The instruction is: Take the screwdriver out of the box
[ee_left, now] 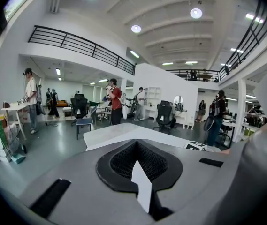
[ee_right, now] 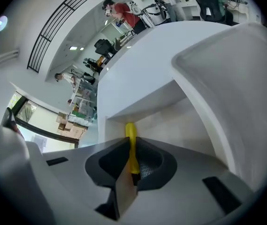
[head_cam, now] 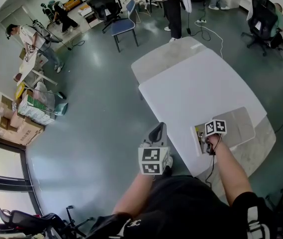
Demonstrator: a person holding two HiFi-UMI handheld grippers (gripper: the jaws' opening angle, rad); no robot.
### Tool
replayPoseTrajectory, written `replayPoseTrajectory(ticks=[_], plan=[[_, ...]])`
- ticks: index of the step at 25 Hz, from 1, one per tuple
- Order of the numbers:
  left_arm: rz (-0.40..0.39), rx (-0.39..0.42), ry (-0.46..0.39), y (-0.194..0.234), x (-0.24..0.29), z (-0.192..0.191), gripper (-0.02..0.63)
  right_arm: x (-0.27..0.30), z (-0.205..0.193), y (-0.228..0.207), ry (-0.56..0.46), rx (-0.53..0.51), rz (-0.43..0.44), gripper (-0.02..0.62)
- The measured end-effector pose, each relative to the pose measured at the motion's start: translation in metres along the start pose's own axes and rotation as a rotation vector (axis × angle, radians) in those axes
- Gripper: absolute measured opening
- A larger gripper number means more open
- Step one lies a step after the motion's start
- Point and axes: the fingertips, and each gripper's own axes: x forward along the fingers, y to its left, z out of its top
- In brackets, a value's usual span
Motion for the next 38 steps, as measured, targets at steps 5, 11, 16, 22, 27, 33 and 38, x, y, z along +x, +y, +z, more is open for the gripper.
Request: replayPoseTrajectory(ticks=[5, 11, 16, 22, 27, 33, 38], plan=[[0.006, -0.001, -0.002, 0.002, -0.005, 0.004, 0.006, -0.004, 0.002, 0.003, -0.019, -0.026, -0.014, 0.035], [0.000, 0.005, -0.003, -0.001, -0.007, -0.004, 0.006, -0.011, 0.003, -0.001, -0.067, -0.054, -0.052, 0.028], [-0.020, 0.003, -0.008, -0.004, -0.005, 0.005, 0.006, -0.028, 0.013, 0.006, -0.116, -0.102, -0.089, 0.026], [-0.042, 0.009, -0.013, -0.009, 0.004, 0.003, 0.006, -0.043, 0.016, 0.016, -0.146, -0.190, -0.144, 0.025], [-0.067, 0.013, -0.012, -0.012, 0.013, 0.005, 0.006, -0.062, 0.029, 0.036, -0.233, -0.235, -0.126, 0.023], [-0.104, 0.020, -0.014, -0.016, 0.023, 0.003, 0.006, -0.101, 0.052, 0.067, -0.422, -0.324, -0.150, 0.021], [-0.150, 0.039, -0.013, -0.029, 0.040, 0.008, 0.006, -0.155, 0.079, 0.095, -0.625, -0.410, -0.181, 0.020]])
